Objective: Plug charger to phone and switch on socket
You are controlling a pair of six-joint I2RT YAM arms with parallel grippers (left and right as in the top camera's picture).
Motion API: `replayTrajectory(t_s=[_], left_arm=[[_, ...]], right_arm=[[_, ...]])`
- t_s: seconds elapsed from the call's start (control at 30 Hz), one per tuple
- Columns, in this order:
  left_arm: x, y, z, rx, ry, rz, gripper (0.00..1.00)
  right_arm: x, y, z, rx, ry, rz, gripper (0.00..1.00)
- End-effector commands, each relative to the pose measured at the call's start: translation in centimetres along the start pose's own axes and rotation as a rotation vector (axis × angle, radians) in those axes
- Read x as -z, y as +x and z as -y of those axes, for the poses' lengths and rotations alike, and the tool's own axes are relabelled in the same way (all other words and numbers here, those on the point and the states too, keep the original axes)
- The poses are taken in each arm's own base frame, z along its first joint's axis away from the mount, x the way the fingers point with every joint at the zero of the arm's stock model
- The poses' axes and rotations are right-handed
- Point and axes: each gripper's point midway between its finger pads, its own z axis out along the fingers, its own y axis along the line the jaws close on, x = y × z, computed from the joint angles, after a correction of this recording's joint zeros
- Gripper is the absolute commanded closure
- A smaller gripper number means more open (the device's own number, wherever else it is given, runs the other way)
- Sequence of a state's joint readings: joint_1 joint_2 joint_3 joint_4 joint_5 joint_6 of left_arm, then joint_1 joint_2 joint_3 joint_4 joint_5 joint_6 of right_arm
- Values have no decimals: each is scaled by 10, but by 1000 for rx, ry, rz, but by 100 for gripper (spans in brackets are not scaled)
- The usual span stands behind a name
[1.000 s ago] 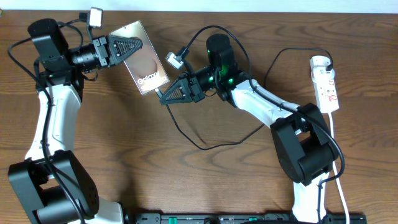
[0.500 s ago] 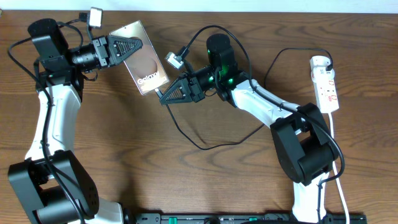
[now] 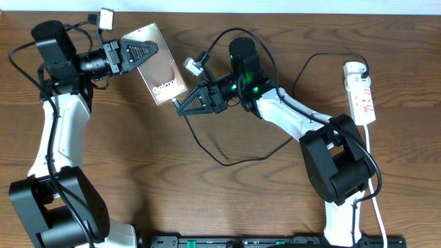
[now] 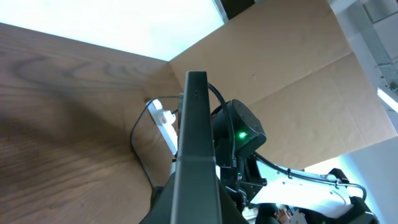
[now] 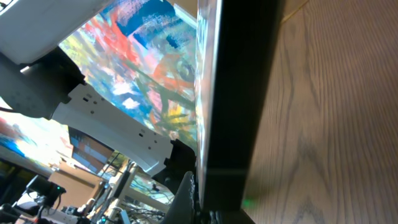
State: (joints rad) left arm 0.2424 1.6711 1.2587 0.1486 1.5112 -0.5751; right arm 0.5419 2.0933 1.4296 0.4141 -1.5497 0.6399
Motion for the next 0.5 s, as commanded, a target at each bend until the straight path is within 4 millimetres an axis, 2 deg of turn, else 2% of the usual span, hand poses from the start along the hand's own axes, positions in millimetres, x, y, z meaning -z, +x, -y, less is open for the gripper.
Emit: replayTrajectory(t_s=[0.0, 0.47], left_arm=[[-10, 6, 11, -27, 30, -33, 93], [-11, 3, 6, -18, 4, -15, 93]], right_arm=[[-1, -8, -14, 64, -3, -2, 99], [-1, -8, -14, 64, -3, -2, 99]])
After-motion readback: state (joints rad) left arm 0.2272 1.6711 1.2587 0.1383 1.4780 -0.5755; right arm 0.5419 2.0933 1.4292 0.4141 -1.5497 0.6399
